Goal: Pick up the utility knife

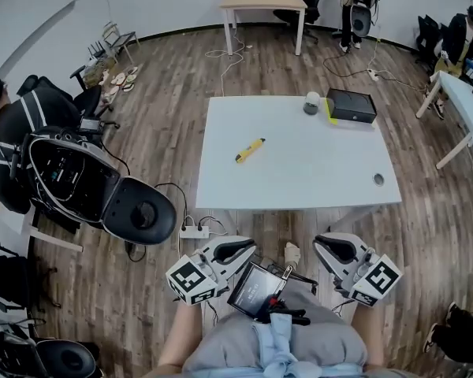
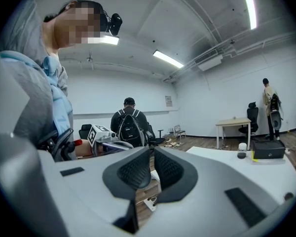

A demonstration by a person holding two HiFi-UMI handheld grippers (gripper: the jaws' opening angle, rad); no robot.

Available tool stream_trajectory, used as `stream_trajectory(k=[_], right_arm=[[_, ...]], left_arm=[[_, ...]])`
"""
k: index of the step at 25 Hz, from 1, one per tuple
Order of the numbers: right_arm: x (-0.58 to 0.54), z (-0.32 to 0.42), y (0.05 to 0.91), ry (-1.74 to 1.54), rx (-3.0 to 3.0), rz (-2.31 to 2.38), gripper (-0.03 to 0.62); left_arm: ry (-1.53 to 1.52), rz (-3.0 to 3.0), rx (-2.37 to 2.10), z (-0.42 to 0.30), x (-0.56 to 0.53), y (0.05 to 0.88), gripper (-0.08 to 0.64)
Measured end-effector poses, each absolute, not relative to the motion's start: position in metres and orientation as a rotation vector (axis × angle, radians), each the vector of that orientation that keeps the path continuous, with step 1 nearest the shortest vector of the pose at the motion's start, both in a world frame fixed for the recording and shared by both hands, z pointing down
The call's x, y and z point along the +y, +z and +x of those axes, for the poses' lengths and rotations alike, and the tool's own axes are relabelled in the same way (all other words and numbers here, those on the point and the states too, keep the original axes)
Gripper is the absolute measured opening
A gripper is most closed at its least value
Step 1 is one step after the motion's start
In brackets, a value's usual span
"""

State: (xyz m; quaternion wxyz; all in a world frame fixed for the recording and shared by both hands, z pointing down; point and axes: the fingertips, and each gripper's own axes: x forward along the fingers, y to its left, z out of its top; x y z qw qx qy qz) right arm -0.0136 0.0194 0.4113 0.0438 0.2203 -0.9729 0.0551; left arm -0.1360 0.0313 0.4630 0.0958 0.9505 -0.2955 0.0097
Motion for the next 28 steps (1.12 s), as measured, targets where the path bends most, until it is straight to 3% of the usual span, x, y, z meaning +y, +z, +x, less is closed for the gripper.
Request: stream_trajectory(k=[15, 28], right_arm=[[-0.176, 0.006, 0.405, 0.172, -2.987, 0.489, 0.031], [-0.251, 0.037, 0.411, 0.184, -3.020, 0.407, 0.031]], left_arm=[[0.097, 2.751, -1.003, -0.105, -0.156, 0.453, 0.035], [0.159, 2.701, -1.104, -0.084, -0.228, 0.462, 0.035]])
